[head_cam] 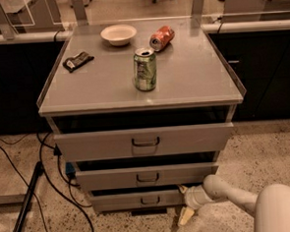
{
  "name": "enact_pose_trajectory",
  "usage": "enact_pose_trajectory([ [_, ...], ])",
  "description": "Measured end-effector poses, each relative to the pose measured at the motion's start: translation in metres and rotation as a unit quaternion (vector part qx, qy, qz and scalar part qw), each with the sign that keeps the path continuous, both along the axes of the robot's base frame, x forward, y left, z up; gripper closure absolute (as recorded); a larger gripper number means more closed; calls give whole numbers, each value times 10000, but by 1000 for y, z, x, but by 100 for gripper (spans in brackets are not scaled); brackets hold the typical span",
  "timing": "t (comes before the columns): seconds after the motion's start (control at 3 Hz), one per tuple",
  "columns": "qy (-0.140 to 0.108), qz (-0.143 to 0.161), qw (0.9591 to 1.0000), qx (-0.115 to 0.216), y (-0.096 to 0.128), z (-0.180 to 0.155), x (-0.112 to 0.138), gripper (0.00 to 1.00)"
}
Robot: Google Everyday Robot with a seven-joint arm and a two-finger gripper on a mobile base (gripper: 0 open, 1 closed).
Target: Open bottom drawer
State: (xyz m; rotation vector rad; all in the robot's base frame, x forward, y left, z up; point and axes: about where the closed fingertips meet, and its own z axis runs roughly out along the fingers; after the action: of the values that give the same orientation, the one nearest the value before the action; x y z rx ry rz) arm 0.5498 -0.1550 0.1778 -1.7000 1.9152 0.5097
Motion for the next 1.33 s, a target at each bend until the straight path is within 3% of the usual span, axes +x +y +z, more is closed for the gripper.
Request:
enact_pose_trajectory([
  [0.67,617,341,9974,124,0,3,-24,0],
  [1.0,958,474,9942,118,-5,5,-38,0],
  [1.33,1124,540,9921,97,-8,7,-46,0],
])
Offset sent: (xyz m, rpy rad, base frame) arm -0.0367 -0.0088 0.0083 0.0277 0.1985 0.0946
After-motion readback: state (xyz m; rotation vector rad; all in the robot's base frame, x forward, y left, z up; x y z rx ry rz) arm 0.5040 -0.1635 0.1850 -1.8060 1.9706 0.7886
